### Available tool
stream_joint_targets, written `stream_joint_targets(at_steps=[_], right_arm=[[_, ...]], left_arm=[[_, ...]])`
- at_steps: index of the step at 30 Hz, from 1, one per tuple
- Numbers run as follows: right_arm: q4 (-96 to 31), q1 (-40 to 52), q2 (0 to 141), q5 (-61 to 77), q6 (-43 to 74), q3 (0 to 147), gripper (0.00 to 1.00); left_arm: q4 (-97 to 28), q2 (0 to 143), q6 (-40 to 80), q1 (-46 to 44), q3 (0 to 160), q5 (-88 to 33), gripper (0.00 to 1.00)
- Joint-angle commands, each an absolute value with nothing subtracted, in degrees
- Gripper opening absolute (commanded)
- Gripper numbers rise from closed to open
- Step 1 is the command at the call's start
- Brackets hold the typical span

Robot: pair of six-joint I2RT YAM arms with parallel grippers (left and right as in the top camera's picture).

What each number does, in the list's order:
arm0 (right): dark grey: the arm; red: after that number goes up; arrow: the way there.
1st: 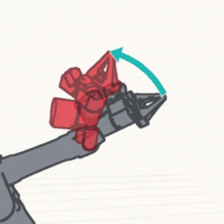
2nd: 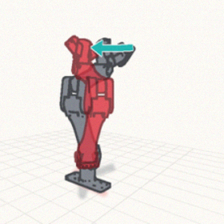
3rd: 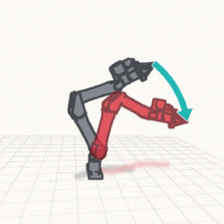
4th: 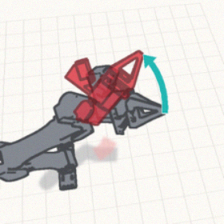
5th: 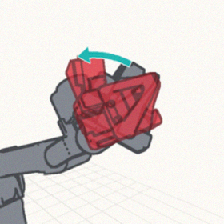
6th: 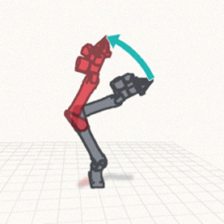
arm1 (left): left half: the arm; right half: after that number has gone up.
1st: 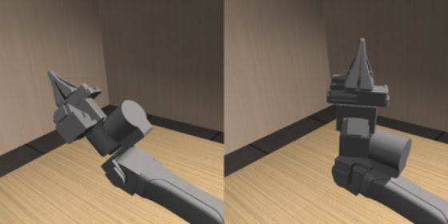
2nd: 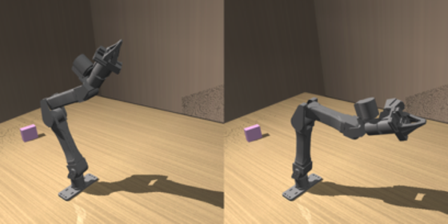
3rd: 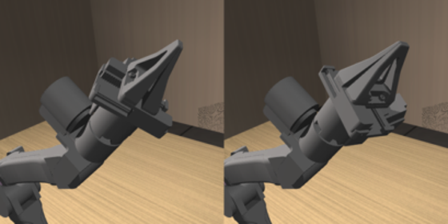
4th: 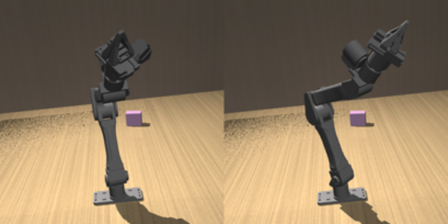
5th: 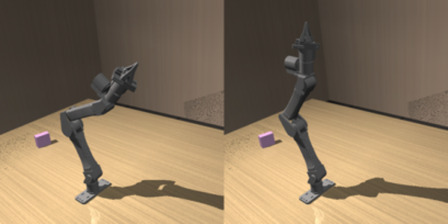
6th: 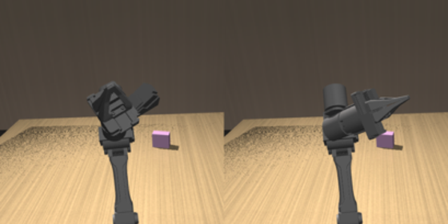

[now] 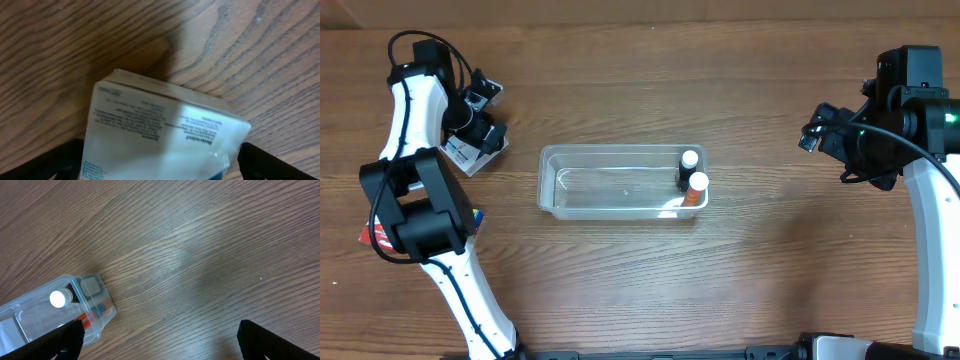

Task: Pack container
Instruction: 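Grasp the white box with the left gripper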

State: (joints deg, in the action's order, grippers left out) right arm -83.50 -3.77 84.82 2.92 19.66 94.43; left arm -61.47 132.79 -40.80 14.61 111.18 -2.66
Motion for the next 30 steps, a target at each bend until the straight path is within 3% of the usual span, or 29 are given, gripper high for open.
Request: stream_joint_targets(at_steps=[1,14,19,22,30], right_arm=[[-82.81,-3.99,84.95,2.44,19.44,94.39,1.0],[-83.09,-3.99,84.95,2.13,19.4,94.39,1.0],[-83.29,-3.99,84.95,1.34,19.22,94.39,1.0],[-83.29,-3.99,84.95,1.34,19.22,94.39,1.0],[-83.29,-3.99,84.95,1.34,19.22,94.39,1.0]], left_arm=[[-62.43,134.56,-42.15,14.48,112.14,-4.14,1.0],[-64.14,135.85,-35.92,14.61,108.44,-3.86,1.0],[-64.36,135.85,-32.18,14.61,108.47,-3.86,0.91],[-64.6,135.85,-31.24,14.61,108.49,-3.79,0.79],[-64.64,135.79,-28.69,14.59,108.53,0.56,0.74]])
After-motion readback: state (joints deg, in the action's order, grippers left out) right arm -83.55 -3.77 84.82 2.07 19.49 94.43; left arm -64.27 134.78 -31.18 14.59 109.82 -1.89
